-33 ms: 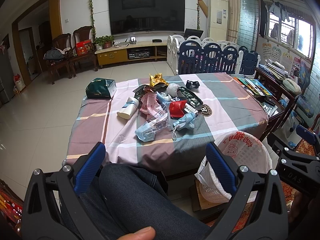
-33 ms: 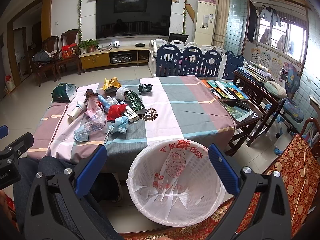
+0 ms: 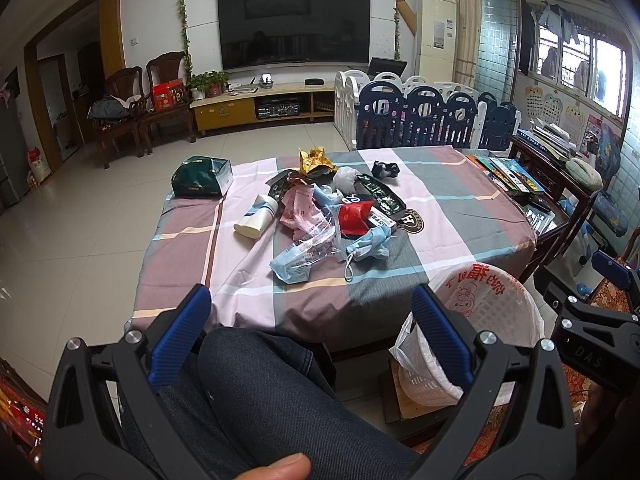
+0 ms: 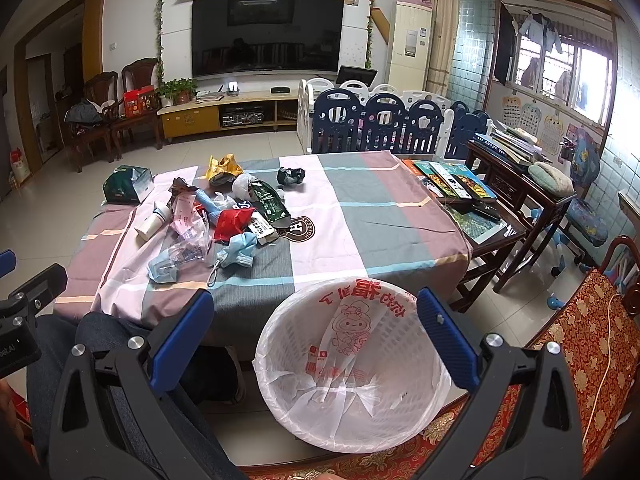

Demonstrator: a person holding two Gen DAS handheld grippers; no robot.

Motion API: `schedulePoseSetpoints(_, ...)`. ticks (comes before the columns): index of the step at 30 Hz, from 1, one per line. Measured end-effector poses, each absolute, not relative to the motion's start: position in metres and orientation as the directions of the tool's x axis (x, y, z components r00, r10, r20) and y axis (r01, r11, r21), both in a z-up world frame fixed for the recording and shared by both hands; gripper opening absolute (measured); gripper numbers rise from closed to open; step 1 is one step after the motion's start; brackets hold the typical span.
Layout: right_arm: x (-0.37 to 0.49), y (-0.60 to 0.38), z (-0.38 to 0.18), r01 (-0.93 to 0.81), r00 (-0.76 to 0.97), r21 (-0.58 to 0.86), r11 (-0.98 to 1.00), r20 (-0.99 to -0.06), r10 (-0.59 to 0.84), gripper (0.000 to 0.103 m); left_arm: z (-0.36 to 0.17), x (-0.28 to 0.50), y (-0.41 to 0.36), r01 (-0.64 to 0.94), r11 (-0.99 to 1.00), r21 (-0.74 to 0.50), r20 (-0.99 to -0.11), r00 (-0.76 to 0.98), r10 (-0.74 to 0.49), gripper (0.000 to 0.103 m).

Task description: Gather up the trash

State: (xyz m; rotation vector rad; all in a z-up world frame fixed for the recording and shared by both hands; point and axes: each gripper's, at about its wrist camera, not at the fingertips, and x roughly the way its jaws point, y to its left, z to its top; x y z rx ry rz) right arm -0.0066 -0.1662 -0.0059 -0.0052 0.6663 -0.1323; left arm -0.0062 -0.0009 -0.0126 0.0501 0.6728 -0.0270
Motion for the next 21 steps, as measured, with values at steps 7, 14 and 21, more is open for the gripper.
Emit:
schedulePoseSetpoints(7,-0.0044,-0.1664,-0.0023,0.125,0.778,-0.047,0.991,-0.615,-0.127,0.100,-0.0083,-0.0010,0.0034,0.037,0.999,0.036,-0.626,0.780,-0.006,0.100)
schedulePoseSetpoints(14,-0.0032,-0.1672,-0.0007,0.128,0.779,-0.048,0.991,-0.613,-0.130,0.100,-0.0063,-0.0013,0.0044,0.037,0.999,0.035,-0.628,0.778,-0.007,0.100)
schedulePoseSetpoints(21,-0.0034,-0.1677,-0.0008,0.129,0.779,-0.049,0.990,-0.614,-0.132,0.100,-0.0063,-0.0012,0.0044,0.036,0.999,0.034,-0.630,0.777,-0.007,0.100)
